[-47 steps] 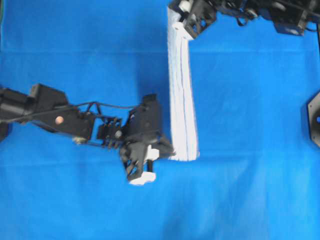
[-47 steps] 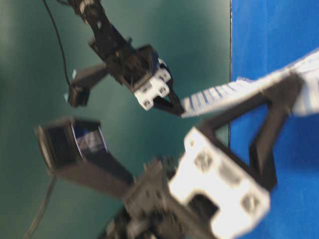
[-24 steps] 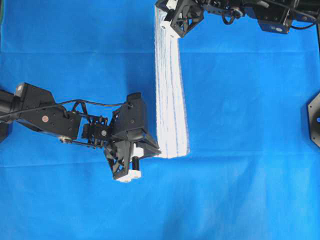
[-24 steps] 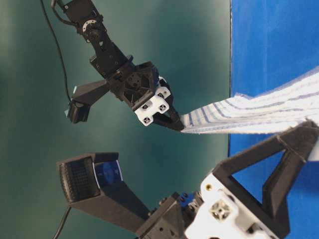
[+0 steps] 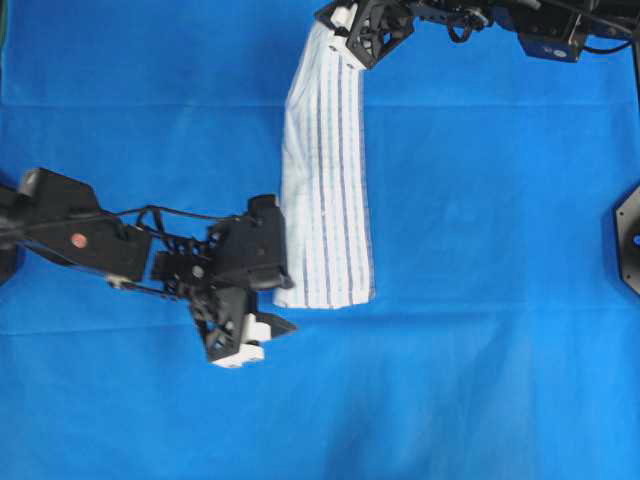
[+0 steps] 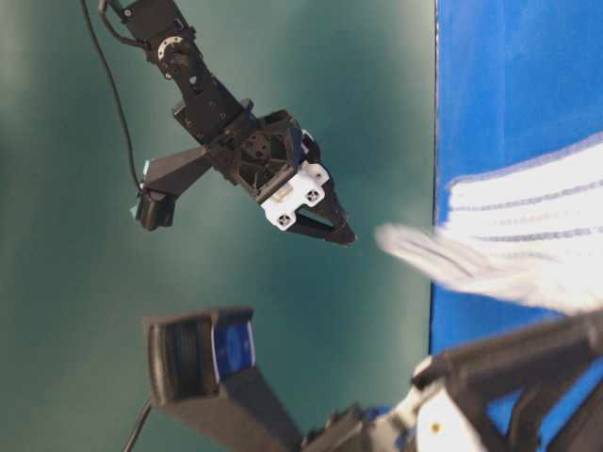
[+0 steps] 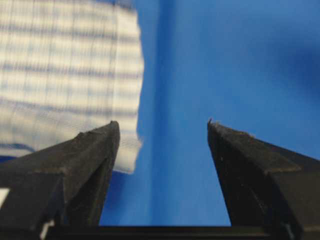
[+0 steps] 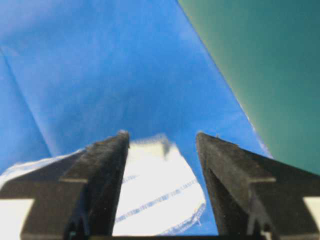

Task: Fold the blue towel.
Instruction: 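Lay the vertical strip on the table and open both grippers, then move both grippers to the strip's top end and grasp its two corners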

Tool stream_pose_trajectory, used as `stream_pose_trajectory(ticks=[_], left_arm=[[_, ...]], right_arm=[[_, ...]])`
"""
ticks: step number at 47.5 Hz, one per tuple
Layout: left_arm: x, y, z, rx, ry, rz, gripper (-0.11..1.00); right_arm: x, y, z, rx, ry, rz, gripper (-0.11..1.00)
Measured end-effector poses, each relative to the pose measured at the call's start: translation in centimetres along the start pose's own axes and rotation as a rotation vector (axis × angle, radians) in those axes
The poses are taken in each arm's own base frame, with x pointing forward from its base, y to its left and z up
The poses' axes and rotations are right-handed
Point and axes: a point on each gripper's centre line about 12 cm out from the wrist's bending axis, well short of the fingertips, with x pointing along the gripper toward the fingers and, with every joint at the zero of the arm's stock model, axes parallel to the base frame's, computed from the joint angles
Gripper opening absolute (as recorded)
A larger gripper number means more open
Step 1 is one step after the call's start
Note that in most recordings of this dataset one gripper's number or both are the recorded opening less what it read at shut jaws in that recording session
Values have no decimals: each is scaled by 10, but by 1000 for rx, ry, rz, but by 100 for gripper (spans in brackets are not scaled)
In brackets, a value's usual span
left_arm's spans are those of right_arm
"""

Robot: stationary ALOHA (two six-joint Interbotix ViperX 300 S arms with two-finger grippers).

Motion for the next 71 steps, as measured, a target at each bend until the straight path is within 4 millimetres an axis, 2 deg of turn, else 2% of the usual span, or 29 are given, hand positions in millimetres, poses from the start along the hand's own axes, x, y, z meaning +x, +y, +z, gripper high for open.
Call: stream_pose_trajectory(ticks=[8, 16, 23, 31, 37, 44, 52, 61, 66, 71], left_arm=[[-28, 0, -2, 6, 15, 3, 61], [-57, 4, -2, 7, -35, -7, 61], [-80, 26, -4, -24, -116, 16, 62], [-107, 58, -2, -51, -291, 57, 62], [-130, 73, -3, -37, -415, 86, 62], [-142, 86, -6, -48, -467, 125, 63], [-142, 93, -7, -55, -466, 145, 63], [-134, 102, -9, -72, -441, 169, 63], [-130, 117, -6, -97, -450, 213, 67], [-125, 143, -1, -134, -467, 279, 77]], right_arm=[[-13, -1, -2, -12, -3, -3, 54], [-37, 3, -9, -13, -13, 5, 54], [-63, 19, -24, -28, -40, 43, 54], [-98, 50, -43, -62, -121, 131, 54], [-129, 69, -56, -63, -209, 209, 54], [-154, 77, -68, -41, -281, 259, 54], [-159, 74, -68, -17, -306, 258, 54], [-148, 66, -68, -3, -282, 226, 55], [-135, 53, -62, 19, -269, 186, 57], [-119, 37, -57, 46, -251, 135, 61]])
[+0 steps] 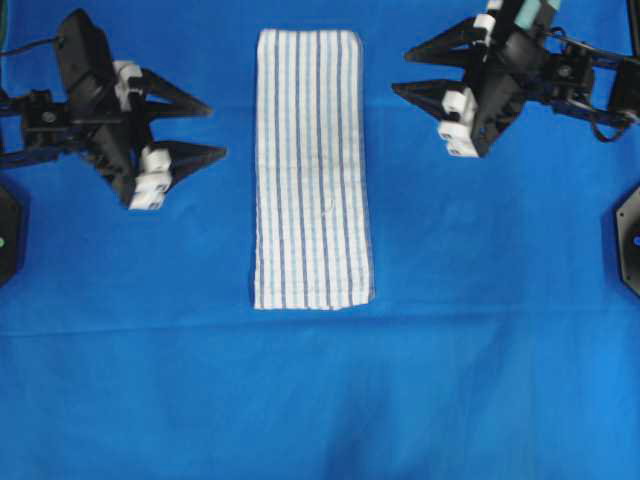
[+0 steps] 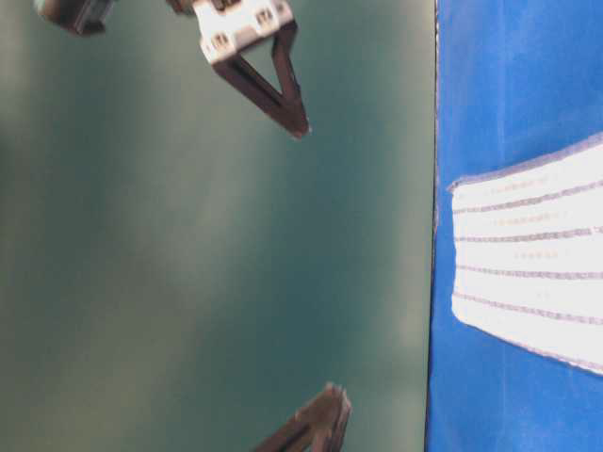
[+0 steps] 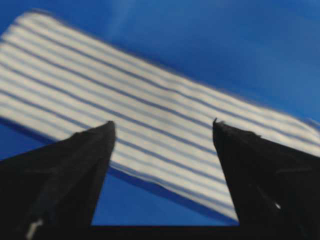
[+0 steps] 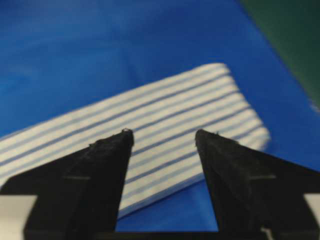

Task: Fold the blue towel.
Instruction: 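Move both grippers to the strip's top end and grasp its two corners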

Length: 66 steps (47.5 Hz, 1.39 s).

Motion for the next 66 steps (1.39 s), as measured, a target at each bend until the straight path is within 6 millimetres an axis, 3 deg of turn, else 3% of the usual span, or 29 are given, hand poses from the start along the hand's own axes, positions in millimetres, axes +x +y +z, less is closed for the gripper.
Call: stream_pose_trajectory(ticks=[10, 27, 40, 51, 57, 61, 66], left_arm=[[38, 52, 6, -51, 17, 150, 89], [108, 118, -15, -122, 128, 285, 90], [141, 140, -35, -145, 180, 316, 90], [154, 147, -37, -143, 178, 321, 88], [156, 148, -37, -144, 178, 322, 81], [156, 148, -37, -144, 177, 322, 65], [159, 144, -38, -136, 168, 311, 39]], right_arm=[[33, -35, -4, 40, 48, -88, 66], [90, -79, -53, 94, 206, -172, 67], [129, -93, -83, 112, 260, -185, 67], [142, -99, -88, 115, 265, -192, 65], [146, -100, -90, 119, 268, -192, 64], [147, -100, -90, 126, 267, -195, 58], [149, -98, -92, 130, 270, -192, 34]])
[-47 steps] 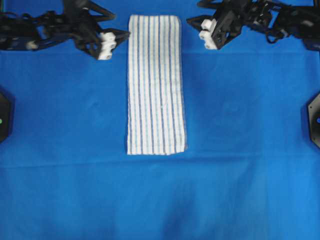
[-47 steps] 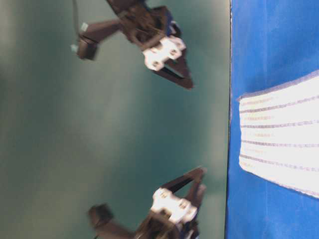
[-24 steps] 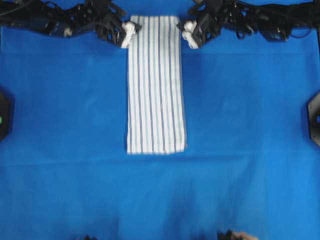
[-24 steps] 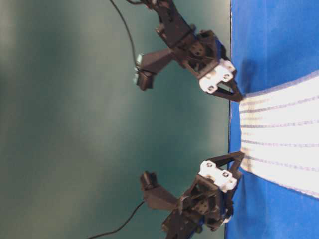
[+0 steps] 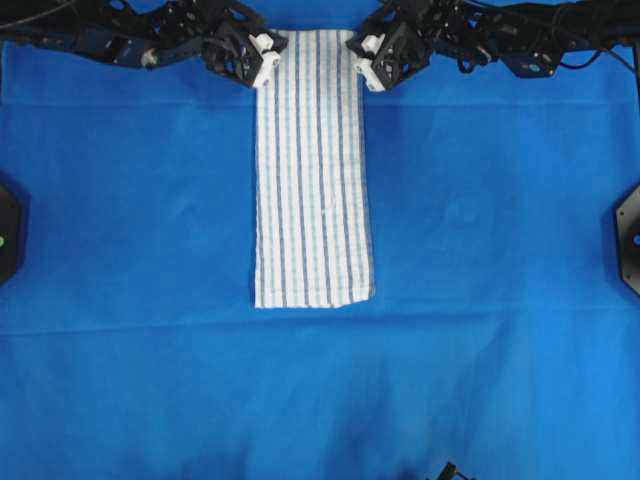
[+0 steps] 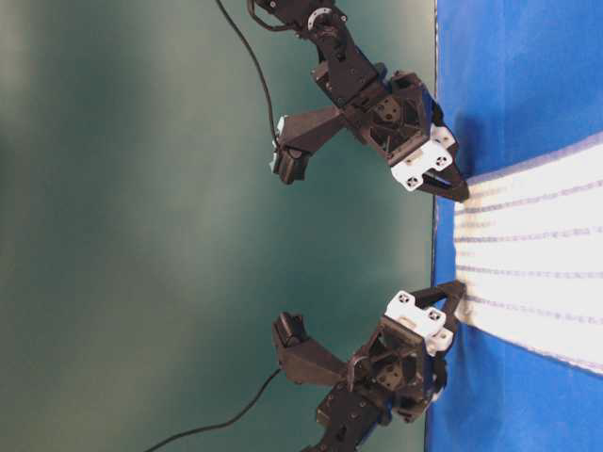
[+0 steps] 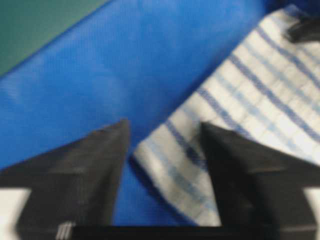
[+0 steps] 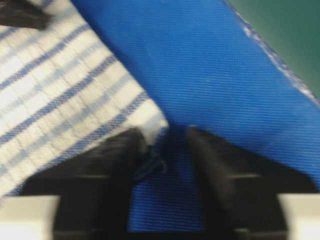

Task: Fold the blue towel.
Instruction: 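Move both grippers to the strip's top end and grasp its two corners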

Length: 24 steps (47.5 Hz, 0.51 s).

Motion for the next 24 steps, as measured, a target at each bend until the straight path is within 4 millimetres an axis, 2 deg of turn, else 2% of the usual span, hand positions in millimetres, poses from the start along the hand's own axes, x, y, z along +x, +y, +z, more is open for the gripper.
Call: stream_pose_trajectory(ticks=[5, 8, 24], left_arm=[[3, -11, -4, 17, -10, -22, 14], [4, -13, -6, 19, -9, -27, 5], [2, -12, -9, 23, 0, -25, 4]], right_arm=[[0, 7, 0, -14, 3, 13, 7], [0, 10, -2, -21, 9, 16, 6], [0, 12, -3, -15, 14, 18, 6]])
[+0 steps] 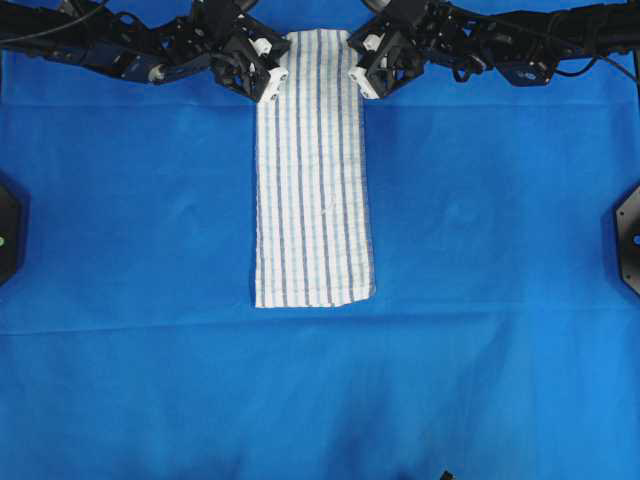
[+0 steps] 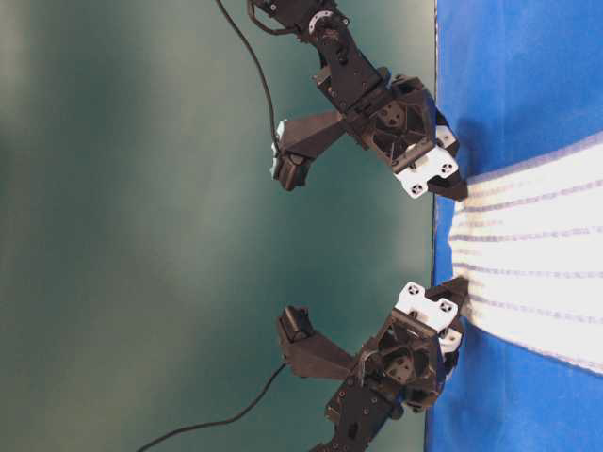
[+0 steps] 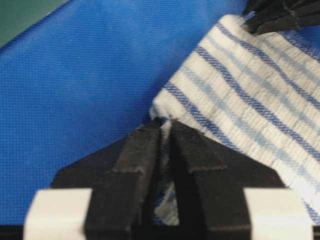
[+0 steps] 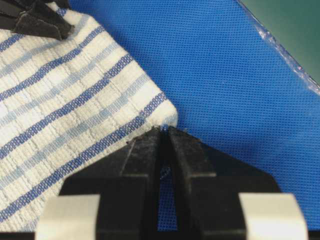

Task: Fold the blue towel.
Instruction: 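Move both grippers to the strip's top end and grasp its two corners, then pull the top end down over the strip toward the bottom edge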

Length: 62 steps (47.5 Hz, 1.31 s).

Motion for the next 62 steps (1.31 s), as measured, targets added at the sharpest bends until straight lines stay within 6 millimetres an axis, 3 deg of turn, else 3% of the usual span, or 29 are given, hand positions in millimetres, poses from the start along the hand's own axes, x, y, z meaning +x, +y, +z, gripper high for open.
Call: stream_pose_trajectory(ticks=[16, 31, 50, 62], left_arm=[[-18, -2, 14, 80, -11, -1, 4], [-25, -9, 10, 109, 8, -14, 4], [-72, -68, -9, 196, 10, -147, 4], [-108, -115, -34, 285, 23, -277, 4]], right_arm=[[-18, 5, 19, -1, -52, 9, 6], [-25, 10, 13, -6, -42, 18, 6], [-71, 55, -5, -61, -32, 106, 6], [-97, 101, -30, -113, -12, 210, 6]])
